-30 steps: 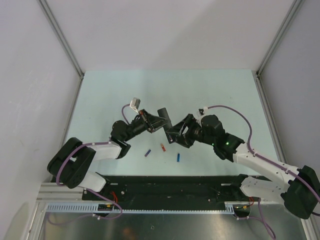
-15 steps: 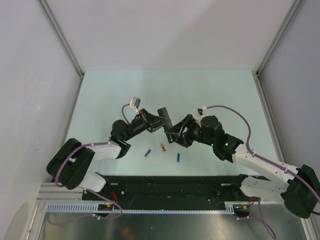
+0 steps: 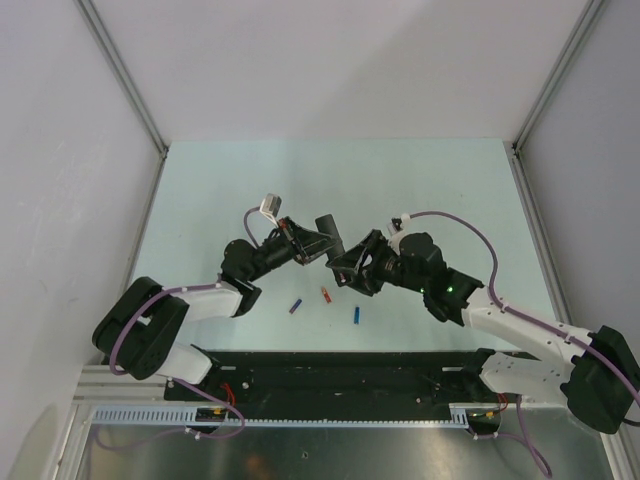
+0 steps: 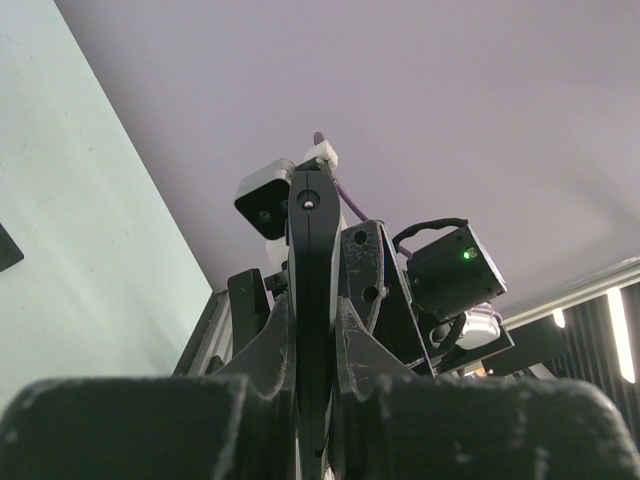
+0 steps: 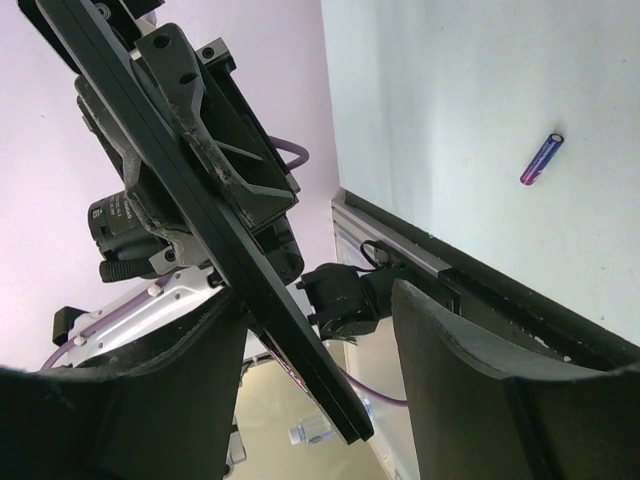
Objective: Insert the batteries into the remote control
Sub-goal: Load the battery into the remote control.
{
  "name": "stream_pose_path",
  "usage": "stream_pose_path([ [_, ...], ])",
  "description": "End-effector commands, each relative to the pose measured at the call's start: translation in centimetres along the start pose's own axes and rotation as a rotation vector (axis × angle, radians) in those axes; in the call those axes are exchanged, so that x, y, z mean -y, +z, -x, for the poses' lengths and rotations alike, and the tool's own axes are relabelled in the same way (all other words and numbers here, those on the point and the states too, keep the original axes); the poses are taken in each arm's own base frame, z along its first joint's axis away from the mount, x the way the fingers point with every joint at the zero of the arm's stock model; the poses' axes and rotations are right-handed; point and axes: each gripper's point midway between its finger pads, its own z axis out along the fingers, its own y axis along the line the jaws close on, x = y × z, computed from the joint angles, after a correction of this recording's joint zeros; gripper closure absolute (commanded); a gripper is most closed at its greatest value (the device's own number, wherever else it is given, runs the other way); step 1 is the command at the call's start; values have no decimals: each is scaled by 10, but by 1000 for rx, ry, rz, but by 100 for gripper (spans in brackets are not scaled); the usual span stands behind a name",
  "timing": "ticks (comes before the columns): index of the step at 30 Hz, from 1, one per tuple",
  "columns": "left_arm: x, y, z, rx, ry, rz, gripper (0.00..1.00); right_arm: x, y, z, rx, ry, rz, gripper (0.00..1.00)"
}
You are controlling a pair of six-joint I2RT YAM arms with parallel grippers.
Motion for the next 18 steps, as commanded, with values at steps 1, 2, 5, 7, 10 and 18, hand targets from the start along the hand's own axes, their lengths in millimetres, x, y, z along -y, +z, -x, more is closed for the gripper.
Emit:
stream_pose_path([
  [1,68,3,14,41,85,-223,100,19,3,-8,-27,12,-50,38],
  [2,68,3,14,41,83,-223,100,21,4,-9,-31,14,-54,38],
  [5,71,2,15,46,85,-233,100,22,5,-11,-39,23,-49,38],
  [7,73,2,16,49,88,-239,100,21,5,-12,-41,23,-43,39],
  [10,74,2,18,54,88,-243,100,22,6,-14,-47,24,-44,39],
  [18,80,0,19,56,87,-262,100,23,6,-16,-52,24,-42,42],
])
